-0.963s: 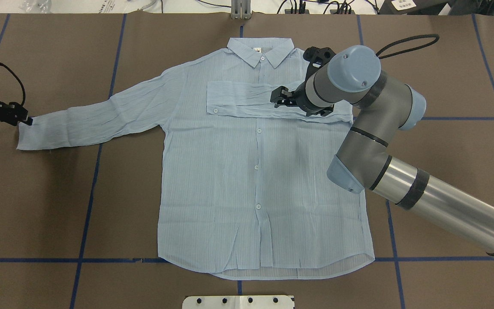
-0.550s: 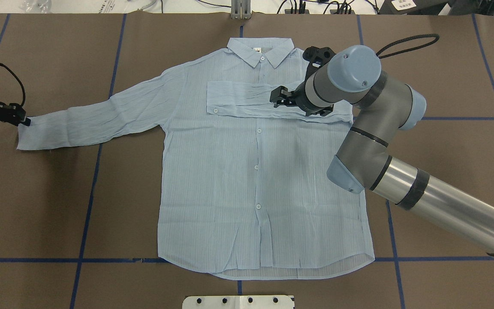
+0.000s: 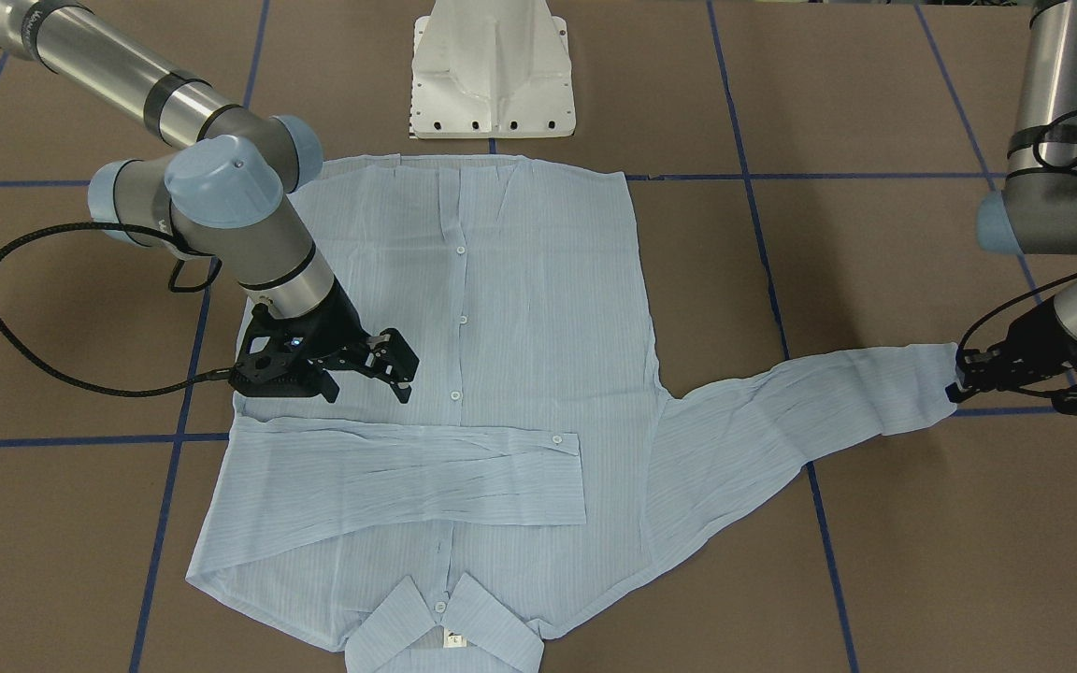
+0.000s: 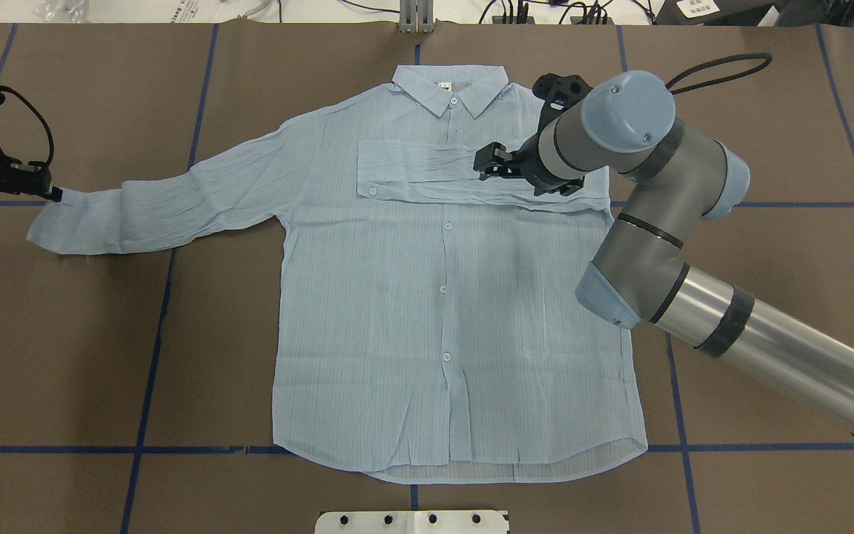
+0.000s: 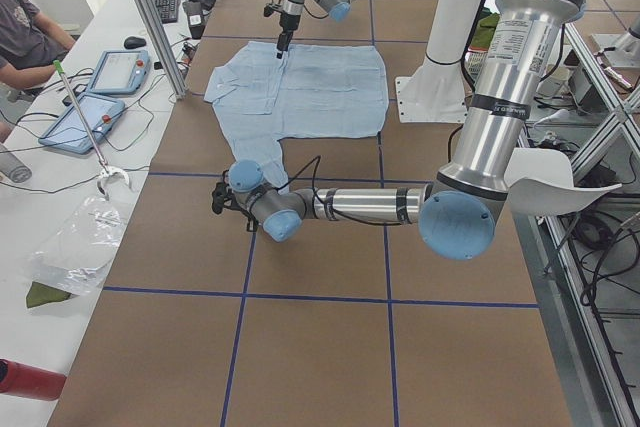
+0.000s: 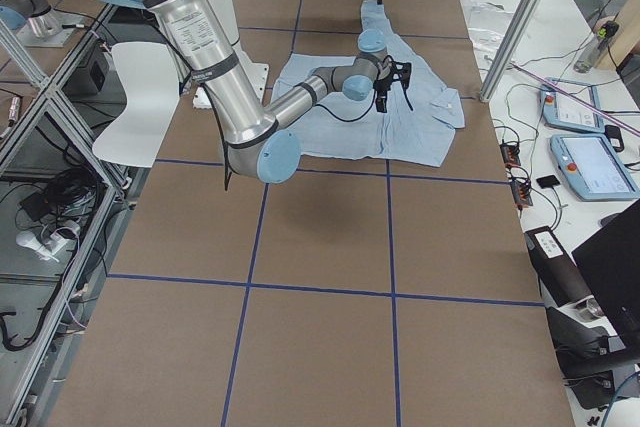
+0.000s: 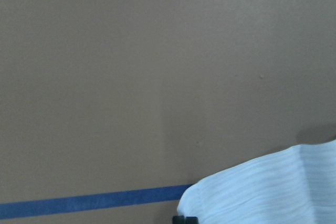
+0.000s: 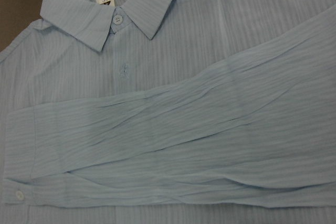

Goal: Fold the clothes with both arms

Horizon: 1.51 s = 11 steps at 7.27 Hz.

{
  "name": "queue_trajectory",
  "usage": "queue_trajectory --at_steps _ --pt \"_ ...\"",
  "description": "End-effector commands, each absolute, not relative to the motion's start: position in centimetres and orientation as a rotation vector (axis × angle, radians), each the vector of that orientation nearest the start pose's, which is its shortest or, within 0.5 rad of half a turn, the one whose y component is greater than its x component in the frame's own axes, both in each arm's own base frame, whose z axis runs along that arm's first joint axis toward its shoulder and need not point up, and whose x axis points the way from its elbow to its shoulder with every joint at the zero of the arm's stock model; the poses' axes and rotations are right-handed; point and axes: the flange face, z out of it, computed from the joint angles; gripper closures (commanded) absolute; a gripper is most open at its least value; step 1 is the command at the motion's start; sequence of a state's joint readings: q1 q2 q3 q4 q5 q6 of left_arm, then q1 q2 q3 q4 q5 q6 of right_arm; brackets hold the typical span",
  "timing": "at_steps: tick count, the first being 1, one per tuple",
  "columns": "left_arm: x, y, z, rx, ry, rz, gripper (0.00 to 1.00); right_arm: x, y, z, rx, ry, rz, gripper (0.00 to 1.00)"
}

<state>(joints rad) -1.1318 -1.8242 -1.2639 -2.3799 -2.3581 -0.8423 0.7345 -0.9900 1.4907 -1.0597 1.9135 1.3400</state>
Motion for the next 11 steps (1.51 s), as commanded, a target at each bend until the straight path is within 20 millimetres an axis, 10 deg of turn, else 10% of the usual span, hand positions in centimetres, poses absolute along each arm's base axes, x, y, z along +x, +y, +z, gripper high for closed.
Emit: queue_trajectory --at_steps 1,4,7,11 --pt "25.0 -60.3 46.0 0.070 1.155 -0.239 1.00 -40.3 -56.1 34.7 0.171 -1.063 0.245 0.01" --pt "43.3 -58.5 26.1 -0.087 1.308 -0.399 1.00 -35.4 -55.8 41.2 0.178 -1.046 0.212 0.01" --pt "54.2 -60.4 11.9 -0.094 1.339 -0.522 1.00 -33.3 -54.7 44.8 0.181 -1.044 0.226 0.01" --pt "59.4 -58.2 7.2 -0.017 1.359 -0.543 1.00 -33.2 -54.7 45.2 0.184 -1.036 0.235 0.01"
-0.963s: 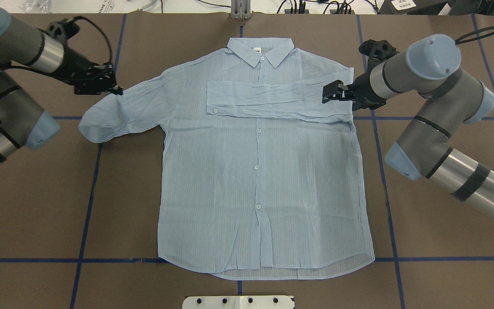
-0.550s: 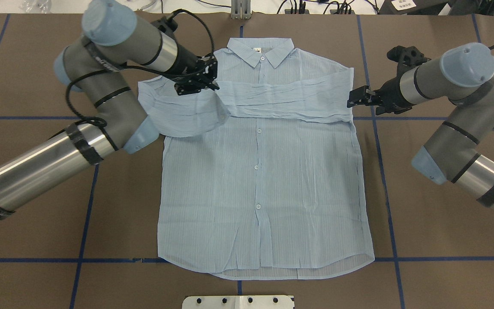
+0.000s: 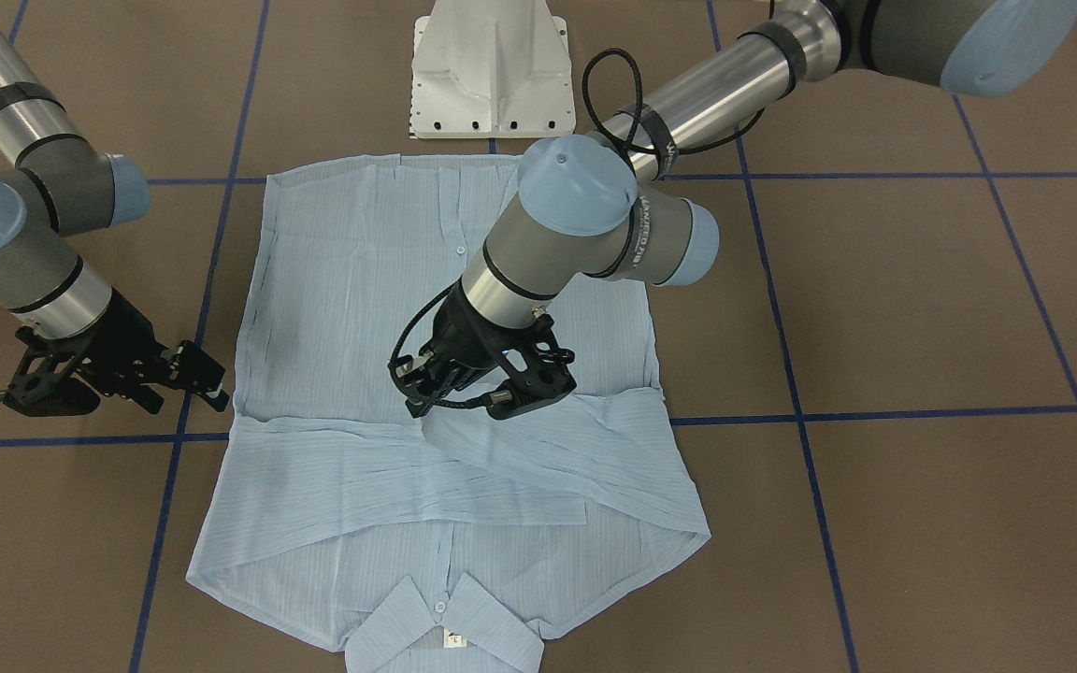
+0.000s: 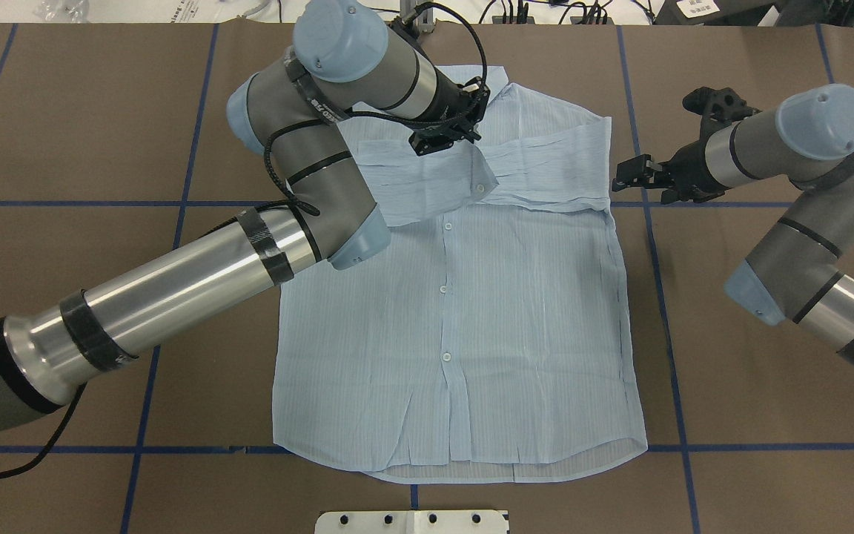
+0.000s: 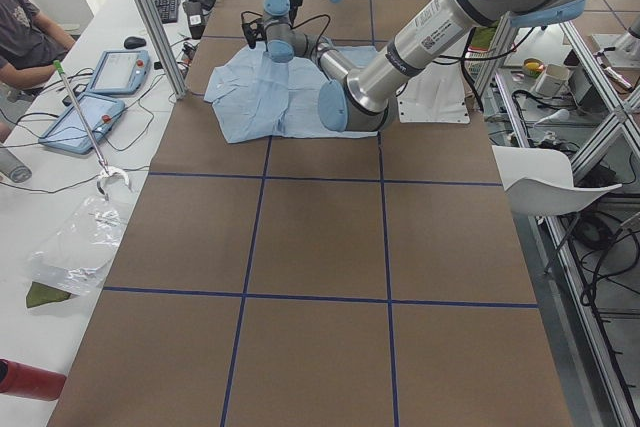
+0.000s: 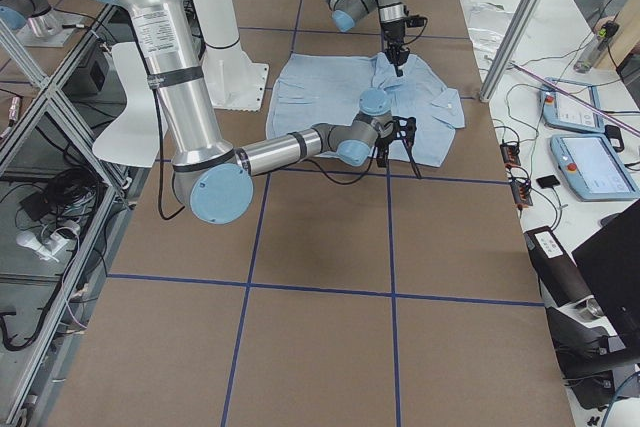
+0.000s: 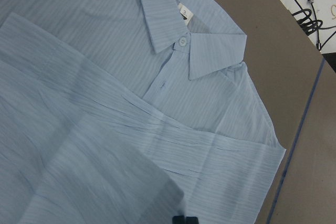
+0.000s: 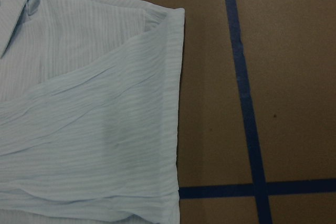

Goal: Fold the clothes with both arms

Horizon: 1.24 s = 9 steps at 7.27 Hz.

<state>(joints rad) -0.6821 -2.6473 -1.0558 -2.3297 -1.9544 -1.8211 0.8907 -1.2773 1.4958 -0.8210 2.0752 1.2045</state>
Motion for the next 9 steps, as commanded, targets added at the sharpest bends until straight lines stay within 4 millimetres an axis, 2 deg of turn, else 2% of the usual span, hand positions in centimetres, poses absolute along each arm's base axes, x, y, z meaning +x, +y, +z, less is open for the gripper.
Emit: queue_trajectory --at_steps 1,3,4,6,7,8,9 --pt "60.2 -57.7 7.2 -0.009 1.358 -0.545 1.00 -32.7 -54.9 45.2 0.189 -1.036 0.241 0.01" --pt "61.3 -57.2 7.5 0.010 1.364 -0.551 1.00 -31.1 -55.1 46.4 0.189 -1.023 0.262 0.01" --pt "62.5 -57.2 7.3 0.035 1.366 -0.566 1.00 -29.8 -55.1 47.4 0.200 -1.027 0.273 0.01" --pt "63.6 -56.8 6.0 0.049 1.389 -0.561 0.88 -29.5 -54.8 48.0 0.203 -1.027 0.275 0.01" --pt "63.9 -57.1 5.8 0.059 1.390 -0.574 0.67 -29.6 -54.7 48.0 0.204 -1.026 0.277 0.01" --pt "63.8 -57.0 5.4 0.059 1.396 -0.573 0.20 -29.7 -54.8 47.9 0.208 -1.025 0.277 0.00" --pt "63.7 -56.9 4.6 0.056 1.409 -0.576 0.16 -29.7 -54.8 47.5 0.218 -1.036 0.272 0.00"
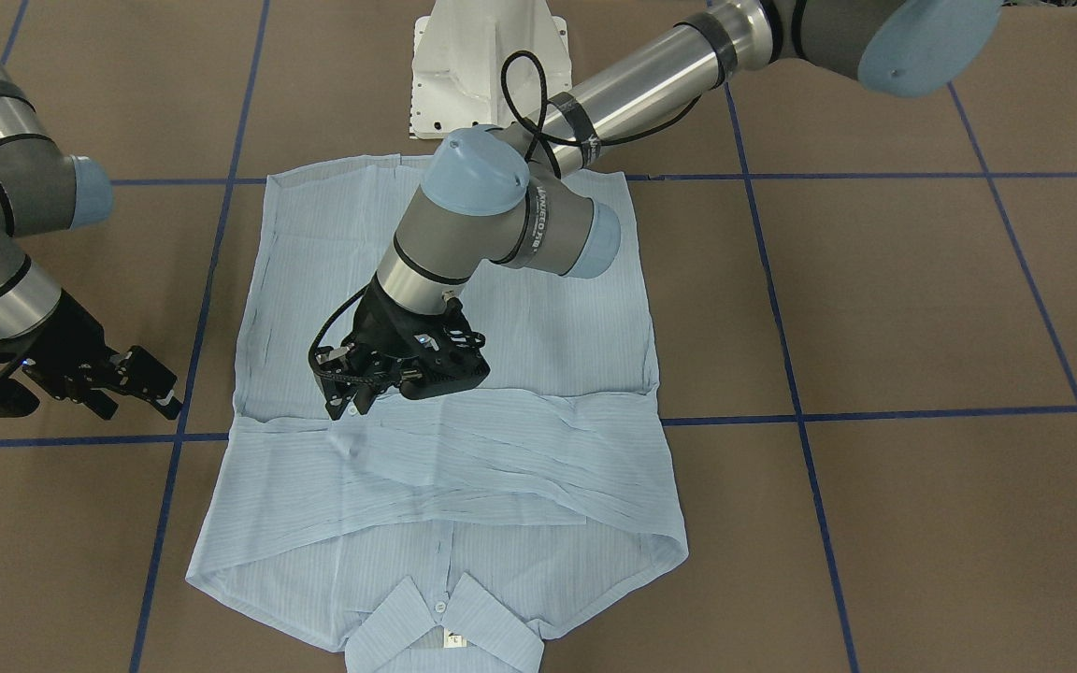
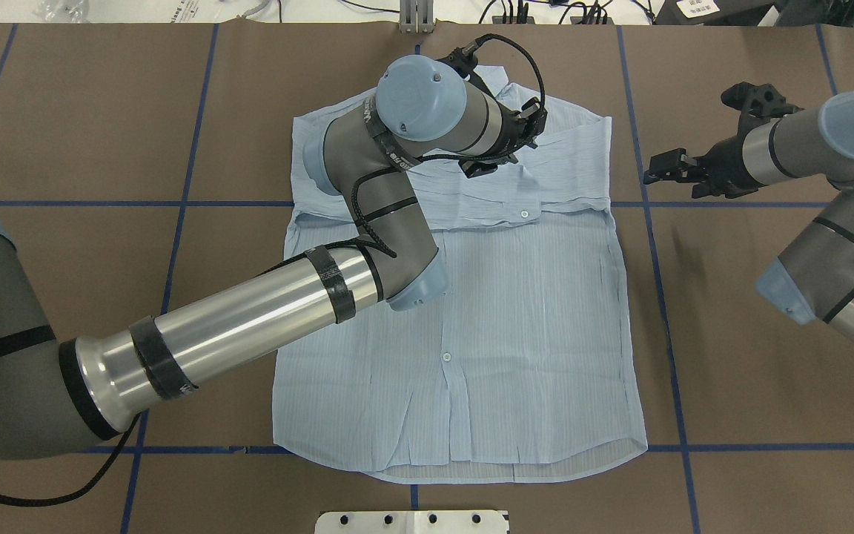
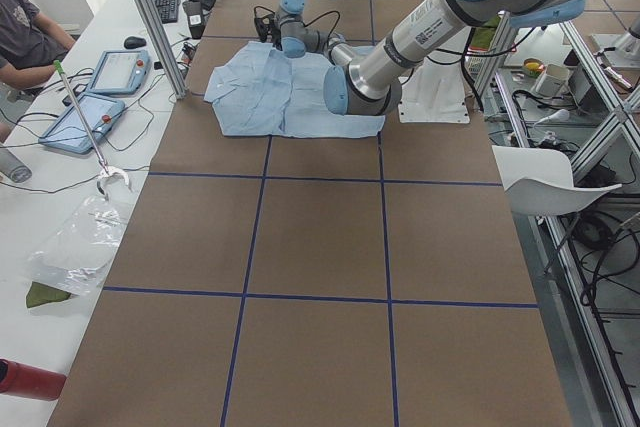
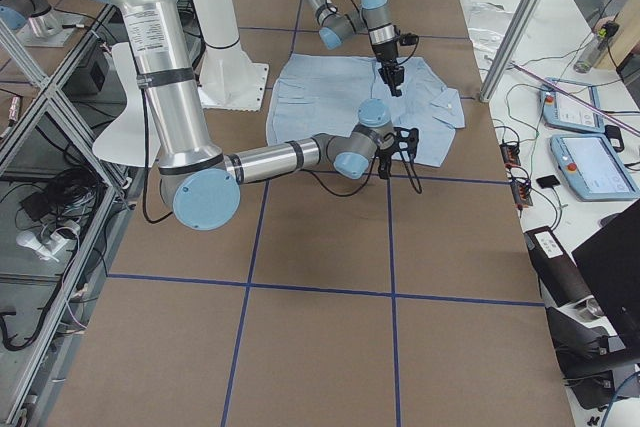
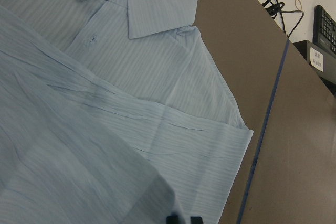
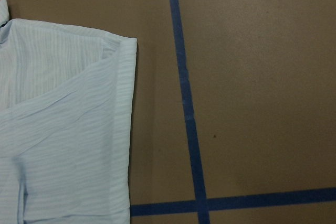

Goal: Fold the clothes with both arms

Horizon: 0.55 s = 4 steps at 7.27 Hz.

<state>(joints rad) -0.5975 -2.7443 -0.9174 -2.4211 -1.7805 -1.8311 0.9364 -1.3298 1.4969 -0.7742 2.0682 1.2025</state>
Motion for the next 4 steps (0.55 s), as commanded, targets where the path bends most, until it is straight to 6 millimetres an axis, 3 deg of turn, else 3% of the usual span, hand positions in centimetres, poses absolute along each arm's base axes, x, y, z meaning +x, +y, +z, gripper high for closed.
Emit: queue_trajectory --at_steps 1,2,4 --pt "62.3 -55.8 2.8 0.043 1.457 -0.570 0.16 -30.1 -54.5 46.1 0.226 -1.060 0.272 0.00" --pt "60.3 -54.0 3.2 -0.005 1.490 -0.516 0.16 -30.6 -53.2 44.3 0.226 -1.089 0.279 0.00" --pt "53.8 -49.1 8.2 -0.038 1.498 -0.460 0.16 -36.2 -48.1 41.3 0.132 -1.137 0.407 0.01"
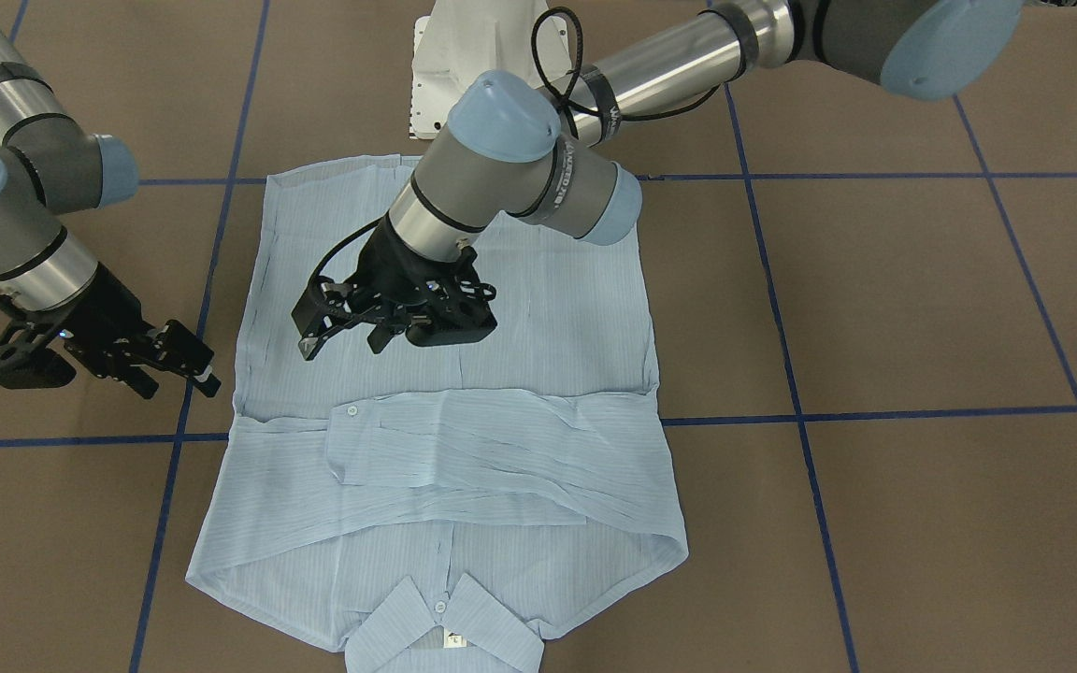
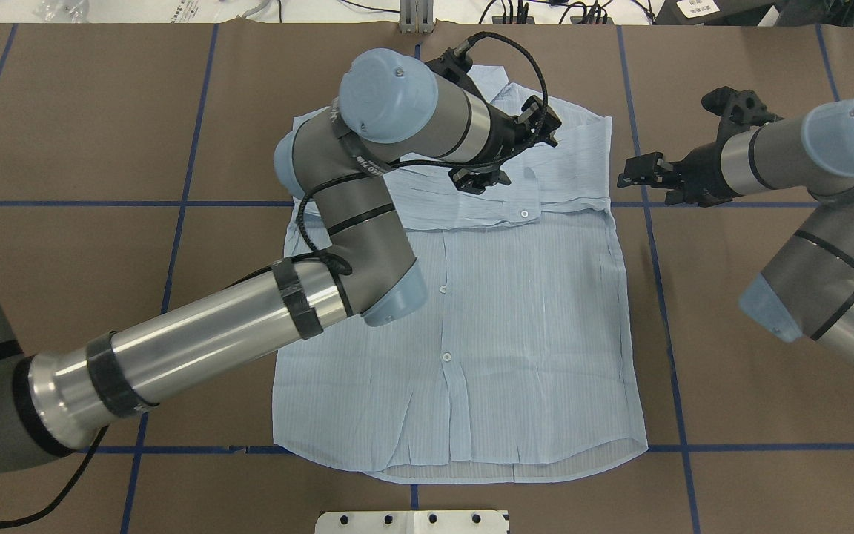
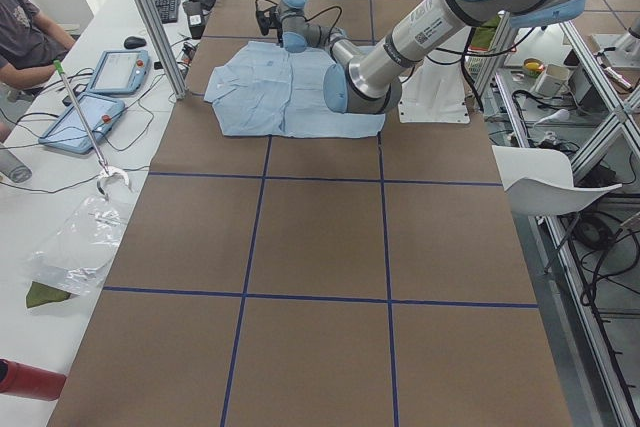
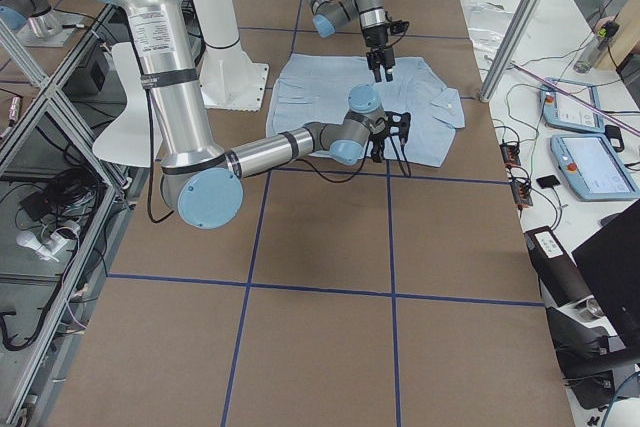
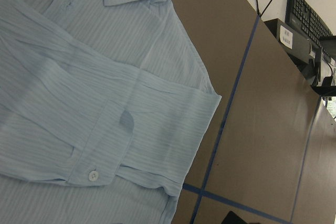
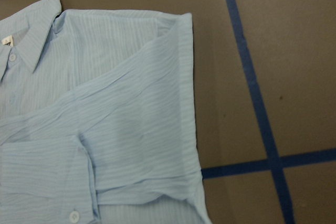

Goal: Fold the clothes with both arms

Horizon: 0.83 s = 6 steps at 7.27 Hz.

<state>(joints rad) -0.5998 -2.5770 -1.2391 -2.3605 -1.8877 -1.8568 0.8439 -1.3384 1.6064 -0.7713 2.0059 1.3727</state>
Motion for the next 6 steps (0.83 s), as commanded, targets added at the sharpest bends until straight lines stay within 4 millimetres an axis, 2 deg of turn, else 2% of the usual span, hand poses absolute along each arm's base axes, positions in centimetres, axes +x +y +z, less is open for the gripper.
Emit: queue_trajectory --at_steps 1,2,3,4,5,6 --pt "50.5 -47.0 10.8 -0.031 1.505 -0.457 0.17 -38.3 -43.8 41.0 0.045 -1.151 0.454 0.02" --pt "47.8 -46.7 12.5 -0.007 1.510 -0.465 0.19 -39.6 -39.7 39.9 -0.026 -1.108 0.491 0.02" --pt "46.5 -46.3 13.7 0.033 1.505 -0.438 0.19 -39.1 -33.8 37.9 -0.067 -0.987 0.488 0.02" --pt "46.2 -46.3 14.0 0.043 1.503 -0.437 0.19 -39.6 -28.7 36.8 -0.096 -0.915 0.519 0.02" --pt "46.2 -46.2 14.0 0.046 1.503 -0.436 0.19 -41.8 -25.4 37.5 -0.102 -0.889 0.587 0.03" --pt "46.2 -46.3 14.1 0.046 1.501 -0.439 0.19 -41.8 -23.1 40.0 -0.108 -0.834 0.580 0.06"
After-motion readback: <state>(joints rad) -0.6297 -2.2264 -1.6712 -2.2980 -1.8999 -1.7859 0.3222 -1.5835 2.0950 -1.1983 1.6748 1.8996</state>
